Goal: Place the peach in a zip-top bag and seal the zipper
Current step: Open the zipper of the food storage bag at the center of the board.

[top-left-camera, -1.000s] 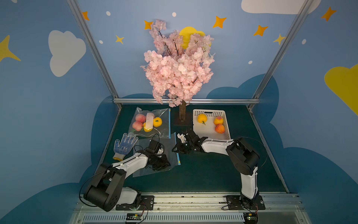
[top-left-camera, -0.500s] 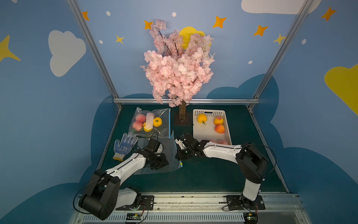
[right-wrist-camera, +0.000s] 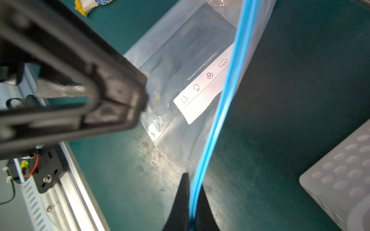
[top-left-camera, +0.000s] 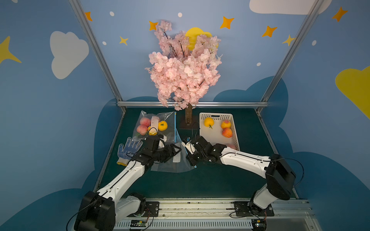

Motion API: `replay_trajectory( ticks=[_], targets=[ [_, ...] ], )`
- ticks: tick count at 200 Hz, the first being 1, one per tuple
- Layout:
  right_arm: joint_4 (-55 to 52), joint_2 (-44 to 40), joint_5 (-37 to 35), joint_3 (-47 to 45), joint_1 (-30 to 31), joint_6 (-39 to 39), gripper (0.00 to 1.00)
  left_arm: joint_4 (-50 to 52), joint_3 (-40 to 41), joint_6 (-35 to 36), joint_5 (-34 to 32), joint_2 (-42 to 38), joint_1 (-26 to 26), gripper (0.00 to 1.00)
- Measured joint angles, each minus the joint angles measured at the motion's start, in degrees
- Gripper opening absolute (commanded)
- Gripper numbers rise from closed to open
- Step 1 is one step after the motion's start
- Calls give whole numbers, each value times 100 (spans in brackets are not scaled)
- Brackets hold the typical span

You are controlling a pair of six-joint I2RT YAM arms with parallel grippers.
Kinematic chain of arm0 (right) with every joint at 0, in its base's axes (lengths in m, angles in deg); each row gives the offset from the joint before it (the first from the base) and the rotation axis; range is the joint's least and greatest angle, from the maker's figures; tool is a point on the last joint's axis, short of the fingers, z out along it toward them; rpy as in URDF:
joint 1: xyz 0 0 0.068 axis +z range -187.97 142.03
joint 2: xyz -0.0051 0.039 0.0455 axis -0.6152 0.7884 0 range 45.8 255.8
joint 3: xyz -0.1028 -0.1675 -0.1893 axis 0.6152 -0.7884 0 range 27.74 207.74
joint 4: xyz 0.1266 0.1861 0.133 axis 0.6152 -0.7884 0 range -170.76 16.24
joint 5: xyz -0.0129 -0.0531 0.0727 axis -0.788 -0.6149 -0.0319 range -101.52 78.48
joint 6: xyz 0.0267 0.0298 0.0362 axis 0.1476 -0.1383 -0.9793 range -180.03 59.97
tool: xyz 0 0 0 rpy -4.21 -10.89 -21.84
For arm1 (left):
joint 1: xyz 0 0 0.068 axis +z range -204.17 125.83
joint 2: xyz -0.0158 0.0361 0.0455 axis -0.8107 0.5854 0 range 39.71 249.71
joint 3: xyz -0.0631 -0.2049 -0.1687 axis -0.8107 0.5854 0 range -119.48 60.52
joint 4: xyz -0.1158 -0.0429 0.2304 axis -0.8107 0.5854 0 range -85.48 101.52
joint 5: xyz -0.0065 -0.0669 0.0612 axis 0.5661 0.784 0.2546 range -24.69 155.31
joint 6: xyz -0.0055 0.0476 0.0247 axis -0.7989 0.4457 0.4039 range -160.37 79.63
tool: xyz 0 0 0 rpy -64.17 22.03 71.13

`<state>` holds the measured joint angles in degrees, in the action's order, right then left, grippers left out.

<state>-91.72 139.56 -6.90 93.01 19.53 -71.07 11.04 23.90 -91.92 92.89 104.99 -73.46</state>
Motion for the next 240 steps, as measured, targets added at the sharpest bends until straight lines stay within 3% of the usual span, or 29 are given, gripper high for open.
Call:
replay_trajectory(
  ticks=[24, 41, 56, 105, 156, 190, 213, 240],
  targets=[
    [-61, 0, -229, 0, 188, 133, 0, -413, 0, -243, 142, 247, -11, 70],
    [-92, 0, -315, 0, 260, 192, 0, -605, 0, -339, 186, 361, -24, 54],
    [-105, 0, -356, 0, 286, 210, 0, -728, 2, -393, 210, 431, -35, 48],
    [-118, 2, -334, 0, 286, 177, 0, -879, 118, -297, 282, 463, -72, 58],
    [-120, 22, -149, 7, 249, 57, 0, -992, 354, -208, 367, 437, -72, 55],
    [-118, 63, 11, 9, 179, -13, 0, -1008, 378, -146, 391, 389, -72, 63],
    [-118, 114, 79, 13, 146, -52, 0, -1012, 378, -118, 396, 299, -70, 62],
    [-118, 146, 109, 15, 142, -66, 0, -1008, 378, -90, 396, 258, -72, 52]
  ],
)
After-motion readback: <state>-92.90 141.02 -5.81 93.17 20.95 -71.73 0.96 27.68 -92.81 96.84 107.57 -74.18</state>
